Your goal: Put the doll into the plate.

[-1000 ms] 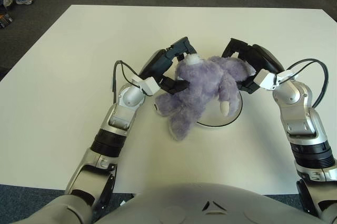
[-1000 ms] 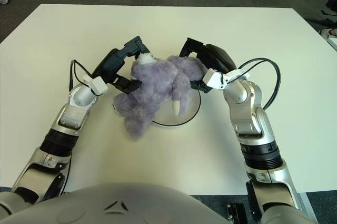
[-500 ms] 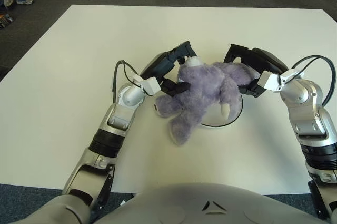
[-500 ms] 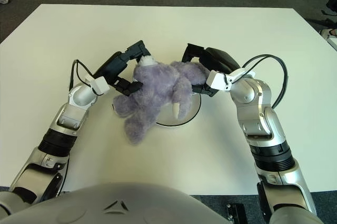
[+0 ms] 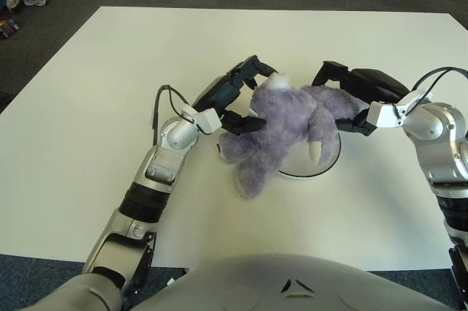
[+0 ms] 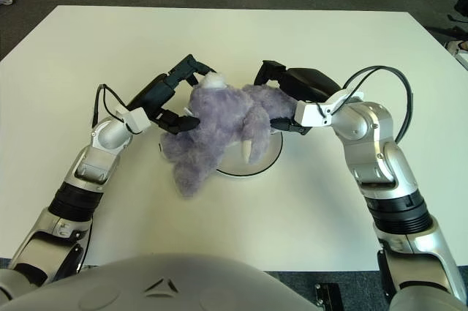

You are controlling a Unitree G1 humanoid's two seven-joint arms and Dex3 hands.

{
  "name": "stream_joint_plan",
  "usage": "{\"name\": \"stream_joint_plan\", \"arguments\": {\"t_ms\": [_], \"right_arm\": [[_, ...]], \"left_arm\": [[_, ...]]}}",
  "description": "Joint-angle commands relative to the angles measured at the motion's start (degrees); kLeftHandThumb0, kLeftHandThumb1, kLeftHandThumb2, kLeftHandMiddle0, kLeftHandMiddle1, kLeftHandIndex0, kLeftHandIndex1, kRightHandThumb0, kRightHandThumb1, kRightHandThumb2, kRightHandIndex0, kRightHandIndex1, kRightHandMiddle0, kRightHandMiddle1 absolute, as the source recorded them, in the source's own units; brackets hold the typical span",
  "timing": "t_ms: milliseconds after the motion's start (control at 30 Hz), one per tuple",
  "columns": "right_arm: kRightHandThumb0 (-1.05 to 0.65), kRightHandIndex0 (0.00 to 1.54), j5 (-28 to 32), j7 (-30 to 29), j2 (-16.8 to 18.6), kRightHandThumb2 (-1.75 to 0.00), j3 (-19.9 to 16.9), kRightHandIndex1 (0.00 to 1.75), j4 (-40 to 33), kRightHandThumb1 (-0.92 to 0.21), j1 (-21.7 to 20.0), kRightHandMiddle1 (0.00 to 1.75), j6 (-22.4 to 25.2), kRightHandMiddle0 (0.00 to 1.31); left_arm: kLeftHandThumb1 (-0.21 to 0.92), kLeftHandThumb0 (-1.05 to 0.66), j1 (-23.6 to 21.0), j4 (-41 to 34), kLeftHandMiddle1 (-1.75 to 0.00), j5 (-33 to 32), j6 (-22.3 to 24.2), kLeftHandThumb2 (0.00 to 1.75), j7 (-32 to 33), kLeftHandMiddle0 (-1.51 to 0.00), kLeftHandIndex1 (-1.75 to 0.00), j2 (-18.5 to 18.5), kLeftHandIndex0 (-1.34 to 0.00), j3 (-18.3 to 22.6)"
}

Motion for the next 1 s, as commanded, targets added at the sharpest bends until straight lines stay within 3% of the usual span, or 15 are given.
{"name": "stream_joint_plan", "arguments": {"t_ms": [0,100,233,333,467,567,867,967], "right_arm": [[0.07,0.45,3.5,1.8,-2.0,-1.09,-3.6,1.74,-1.7,-0.36,-0.3,0.92,0.8,0.0],[-0.37,0.27,5.9,2.9,-2.8,-0.95,-5.6,1.74,-2.4,-0.33,0.2,0.84,1.6,0.0],[-0.55,0.19,6.6,3.9,-4.2,-0.89,-6.4,1.75,-3.0,-0.33,-0.1,0.77,2.7,0.0],[-0.59,0.26,6.8,4.6,-5.0,-0.87,-6.5,1.75,-3.6,-0.33,-0.5,0.73,4.0,0.0],[-0.59,0.38,8.0,5.6,-5.7,-0.85,-7.0,1.75,-4.3,-0.33,-1.0,0.67,6.1,0.0],[-0.55,0.56,9.7,6.5,-6.0,-0.85,-7.8,1.75,-4.5,-0.33,-1.2,0.61,7.2,0.0],[-0.51,0.74,15.6,7.4,-5.9,-0.86,-9.8,1.75,-1.8,-0.32,-2.1,0.52,4.7,0.0],[-0.45,0.79,19.0,9.2,-6.3,-0.91,-10.0,1.75,1.7,-0.28,-3.9,0.47,3.5,0.0]], "left_arm": [[0.79,-0.9,0.1,-1.0,-1.41,0.0,0.2,0.46,-0.9,0.0,-0.67,0.9,0.0,-0.2],[0.85,-0.92,-0.2,-1.0,-1.37,-0.3,0.1,0.4,-1.4,0.0,-0.59,1.1,0.0,-0.2],[0.9,-0.94,-0.4,-0.8,-1.61,-0.5,-0.5,0.35,-1.5,0.0,-0.52,1.3,0.0,-0.1],[0.91,-0.95,-0.6,-0.4,-1.68,-0.4,-1.1,0.34,-1.4,0.0,-0.5,1.5,0.0,0.1],[0.92,-0.97,-0.7,-0.1,-1.37,-0.5,-1.5,0.36,-1.4,0.0,-0.46,1.6,0.0,0.2],[0.92,-0.97,-0.7,0.0,-1.19,-0.9,-1.7,0.37,-1.6,0.0,-0.42,1.7,0.0,0.3],[0.92,-0.98,-0.9,0.1,-1.17,-0.8,-2.1,0.44,-1.9,0.0,-0.34,2.3,0.0,0.6],[0.92,-0.98,-1.0,0.3,-0.98,-0.3,-2.3,0.49,-1.6,0.0,-0.29,2.7,0.0,0.6]]}}
